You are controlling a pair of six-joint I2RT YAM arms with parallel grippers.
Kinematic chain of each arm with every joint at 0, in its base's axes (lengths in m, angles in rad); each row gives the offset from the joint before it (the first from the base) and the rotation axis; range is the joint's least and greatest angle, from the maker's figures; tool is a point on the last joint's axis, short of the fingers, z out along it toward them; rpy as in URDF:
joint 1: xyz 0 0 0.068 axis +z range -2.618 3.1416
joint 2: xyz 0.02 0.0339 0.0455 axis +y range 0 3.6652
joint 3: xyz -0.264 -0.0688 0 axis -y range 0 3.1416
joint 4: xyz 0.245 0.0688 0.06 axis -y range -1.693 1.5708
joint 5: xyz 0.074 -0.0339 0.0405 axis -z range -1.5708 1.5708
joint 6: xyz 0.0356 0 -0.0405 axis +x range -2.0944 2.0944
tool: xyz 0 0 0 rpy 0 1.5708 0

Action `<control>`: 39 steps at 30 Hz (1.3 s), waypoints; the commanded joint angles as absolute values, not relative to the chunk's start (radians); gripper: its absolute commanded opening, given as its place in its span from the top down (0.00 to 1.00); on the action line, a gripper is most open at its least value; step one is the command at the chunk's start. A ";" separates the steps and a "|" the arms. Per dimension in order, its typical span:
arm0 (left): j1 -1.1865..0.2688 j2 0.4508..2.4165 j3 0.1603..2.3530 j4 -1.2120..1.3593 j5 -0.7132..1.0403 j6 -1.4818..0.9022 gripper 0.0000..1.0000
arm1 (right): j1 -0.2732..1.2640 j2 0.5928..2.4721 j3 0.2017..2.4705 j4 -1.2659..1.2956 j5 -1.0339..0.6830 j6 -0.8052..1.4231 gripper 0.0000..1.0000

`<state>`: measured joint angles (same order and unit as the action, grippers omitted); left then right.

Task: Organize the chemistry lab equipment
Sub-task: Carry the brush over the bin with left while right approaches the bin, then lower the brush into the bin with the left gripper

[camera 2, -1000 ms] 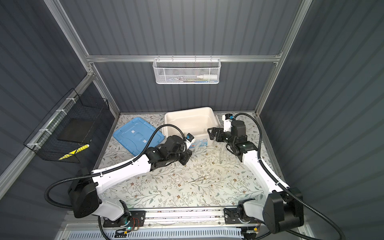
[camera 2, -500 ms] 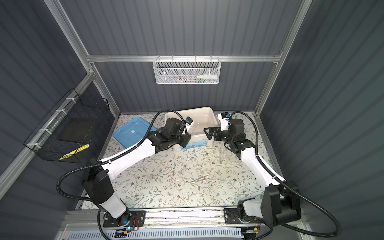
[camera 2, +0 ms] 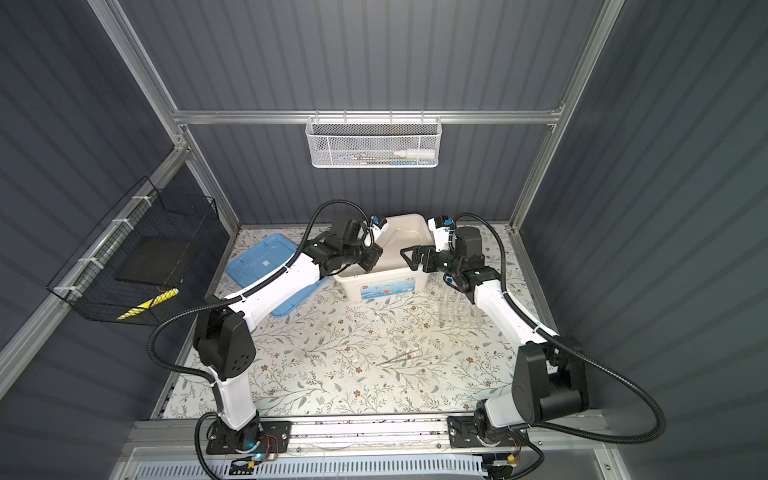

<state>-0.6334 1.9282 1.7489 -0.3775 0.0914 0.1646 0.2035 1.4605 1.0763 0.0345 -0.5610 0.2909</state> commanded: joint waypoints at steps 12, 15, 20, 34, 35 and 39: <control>-0.525 2.235 2.094 -0.431 0.265 0.273 1.00 | 0.200 1.474 1.123 0.000 -0.524 0.272 0.01; -0.523 2.273 2.121 -0.430 0.286 0.288 1.00 | 0.200 1.474 1.124 -0.004 -0.515 0.268 0.01; -0.523 2.310 2.123 -0.409 0.299 0.291 0.99 | 0.199 1.481 1.130 -0.008 -0.513 0.272 0.01; -0.523 2.435 2.194 -0.452 0.235 0.273 0.97 | 0.199 1.493 1.147 -0.052 -0.502 0.276 0.01; -0.523 2.440 2.195 -0.454 0.232 0.271 0.97 | 0.199 1.493 1.149 -0.054 -0.502 0.276 0.01; -0.523 2.451 2.195 -0.456 0.228 0.260 0.97 | 0.200 1.496 1.149 -0.058 -0.496 0.278 0.01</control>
<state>-0.5220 2.4317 2.1590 -0.4328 0.2352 0.2691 0.2035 1.4864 1.1175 -0.0349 -0.5041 0.2836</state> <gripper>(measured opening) 0.045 0.988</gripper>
